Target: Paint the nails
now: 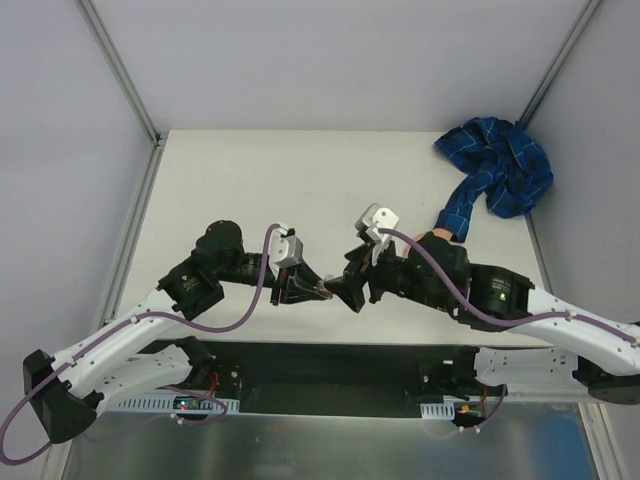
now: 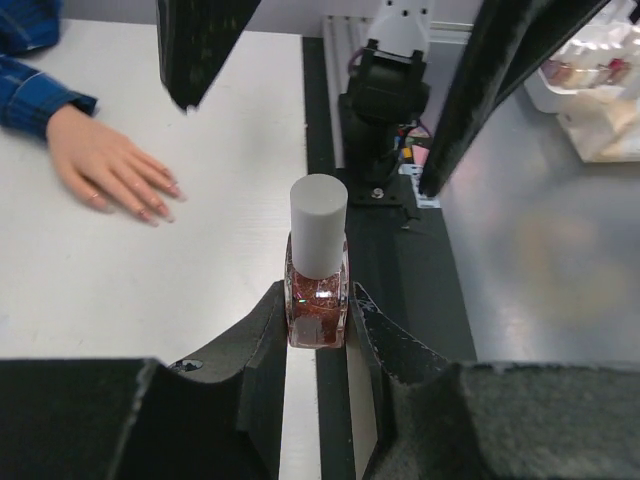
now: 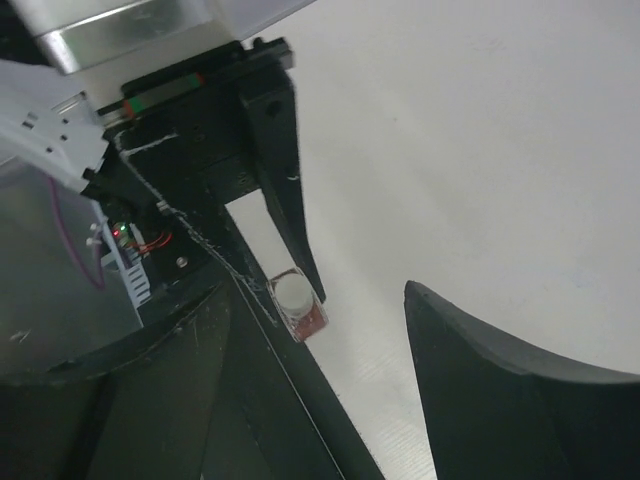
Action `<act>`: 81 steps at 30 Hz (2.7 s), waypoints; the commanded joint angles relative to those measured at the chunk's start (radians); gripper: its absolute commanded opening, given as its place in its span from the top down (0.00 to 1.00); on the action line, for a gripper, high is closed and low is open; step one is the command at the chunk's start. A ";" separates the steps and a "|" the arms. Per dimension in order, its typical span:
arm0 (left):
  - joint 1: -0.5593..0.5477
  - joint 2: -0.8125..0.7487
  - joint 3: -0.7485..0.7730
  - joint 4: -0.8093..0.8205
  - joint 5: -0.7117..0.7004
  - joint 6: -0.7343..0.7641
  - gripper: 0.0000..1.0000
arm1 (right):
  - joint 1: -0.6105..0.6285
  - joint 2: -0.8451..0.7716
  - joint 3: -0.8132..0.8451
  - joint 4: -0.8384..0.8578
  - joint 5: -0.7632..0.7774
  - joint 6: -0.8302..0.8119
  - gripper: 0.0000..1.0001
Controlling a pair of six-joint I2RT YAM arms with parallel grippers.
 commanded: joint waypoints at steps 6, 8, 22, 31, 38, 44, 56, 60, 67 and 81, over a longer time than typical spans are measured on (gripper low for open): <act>0.001 0.035 0.052 0.094 0.226 -0.029 1.00 | -0.003 0.057 0.000 0.079 -0.264 -0.123 0.40; 0.003 0.029 0.052 0.094 0.211 -0.027 1.00 | -0.005 0.069 0.006 0.076 -0.264 -0.126 0.51; 0.003 -0.108 -0.023 0.091 -0.402 -0.023 1.00 | 0.198 0.231 0.053 0.106 0.748 0.239 0.99; 0.003 -0.108 -0.022 0.067 -0.449 -0.003 1.00 | 0.242 0.523 0.390 -0.168 0.982 0.399 0.99; 0.003 -0.102 -0.005 0.065 -0.346 0.002 1.00 | 0.193 0.290 0.166 0.010 0.652 0.194 0.63; 0.003 -0.056 0.010 0.059 -0.248 0.003 1.00 | 0.166 0.170 0.104 0.025 0.384 0.095 0.31; 0.000 0.019 0.044 0.058 0.024 -0.003 1.00 | 0.110 0.216 0.195 -0.131 0.169 0.032 0.51; 0.000 0.013 0.044 0.058 0.022 0.002 1.00 | 0.110 0.227 0.201 -0.154 0.190 0.034 0.62; -0.002 0.006 0.043 0.058 0.013 0.003 1.00 | 0.110 0.236 0.204 -0.185 0.195 0.034 0.71; -0.002 -0.054 0.018 0.053 -0.240 -0.003 0.31 | 0.097 0.247 0.158 -0.110 0.365 0.035 0.99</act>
